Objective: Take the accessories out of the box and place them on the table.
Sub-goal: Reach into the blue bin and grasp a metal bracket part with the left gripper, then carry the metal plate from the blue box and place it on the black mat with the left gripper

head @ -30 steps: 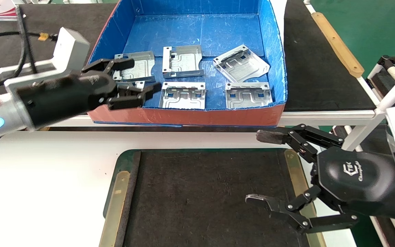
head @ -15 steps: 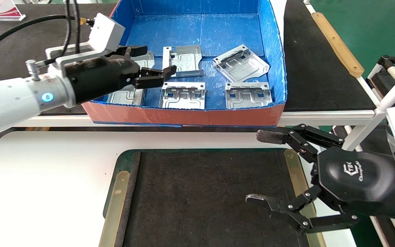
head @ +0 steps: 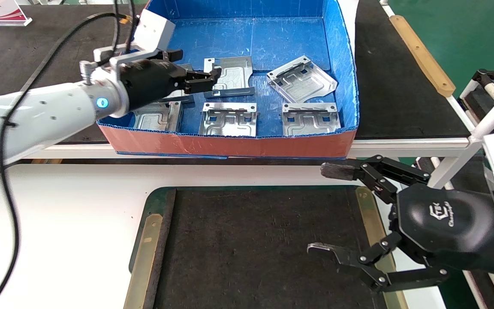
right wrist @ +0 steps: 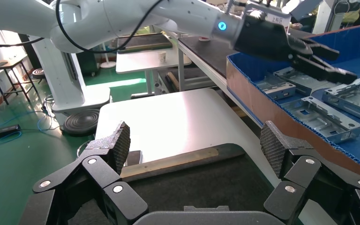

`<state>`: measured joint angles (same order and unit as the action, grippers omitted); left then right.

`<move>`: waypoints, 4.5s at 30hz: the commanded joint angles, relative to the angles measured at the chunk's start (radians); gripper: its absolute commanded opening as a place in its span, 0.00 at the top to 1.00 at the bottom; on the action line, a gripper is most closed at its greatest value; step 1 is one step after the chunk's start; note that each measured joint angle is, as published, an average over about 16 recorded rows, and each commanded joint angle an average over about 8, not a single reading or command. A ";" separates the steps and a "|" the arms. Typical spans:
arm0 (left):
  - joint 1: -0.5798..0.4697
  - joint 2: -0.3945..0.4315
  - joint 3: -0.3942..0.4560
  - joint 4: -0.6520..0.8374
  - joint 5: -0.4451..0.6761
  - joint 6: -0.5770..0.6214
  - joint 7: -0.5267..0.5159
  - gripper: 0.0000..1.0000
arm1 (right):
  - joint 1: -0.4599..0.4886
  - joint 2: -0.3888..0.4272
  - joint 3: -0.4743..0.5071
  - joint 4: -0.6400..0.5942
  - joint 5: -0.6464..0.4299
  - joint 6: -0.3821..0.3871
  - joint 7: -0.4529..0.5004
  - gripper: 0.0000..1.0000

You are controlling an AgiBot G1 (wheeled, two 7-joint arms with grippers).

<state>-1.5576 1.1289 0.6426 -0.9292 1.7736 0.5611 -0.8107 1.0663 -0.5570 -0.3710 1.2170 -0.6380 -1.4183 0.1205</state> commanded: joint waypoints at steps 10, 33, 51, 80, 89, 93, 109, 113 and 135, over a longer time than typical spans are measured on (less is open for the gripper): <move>-0.039 0.110 0.046 0.132 0.200 -0.068 -0.172 0.00 | 0.000 0.000 0.000 0.000 0.000 0.000 0.000 0.00; -0.067 0.167 0.058 0.201 0.309 -0.098 -0.265 1.00 | 0.000 0.000 0.000 0.000 0.000 0.000 0.000 1.00; -0.063 0.162 0.056 0.195 0.297 -0.093 -0.260 1.00 | 0.000 0.000 0.000 0.000 0.000 0.000 0.000 1.00; -0.072 0.154 0.045 0.190 0.295 -0.124 -0.256 1.00 | 0.000 0.000 0.000 0.000 0.000 0.000 0.000 0.46; -0.087 0.128 0.033 0.134 0.207 -0.140 -0.173 1.00 | 0.000 0.000 0.000 0.000 0.000 0.000 0.000 0.00; -0.090 0.097 0.032 0.086 0.133 -0.106 -0.095 1.00 | 0.000 0.000 0.000 0.000 0.000 0.000 0.000 0.00; -0.100 -0.065 -0.014 -0.071 -0.193 0.182 0.311 1.00 | 0.000 0.000 0.000 0.000 0.000 0.000 0.000 0.00; -0.096 -0.103 -0.035 -0.103 -0.281 0.284 0.436 1.00 | 0.000 0.000 0.000 0.000 0.000 0.000 0.000 0.00; -0.096 -0.167 -0.138 0.179 -0.694 0.942 1.003 1.00 | 0.000 0.000 0.000 0.000 0.000 0.000 0.000 0.00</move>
<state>-1.6446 0.9617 0.5069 -0.7675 1.0781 1.4884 0.1764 1.0661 -0.5569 -0.3710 1.2168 -0.6379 -1.4180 0.1204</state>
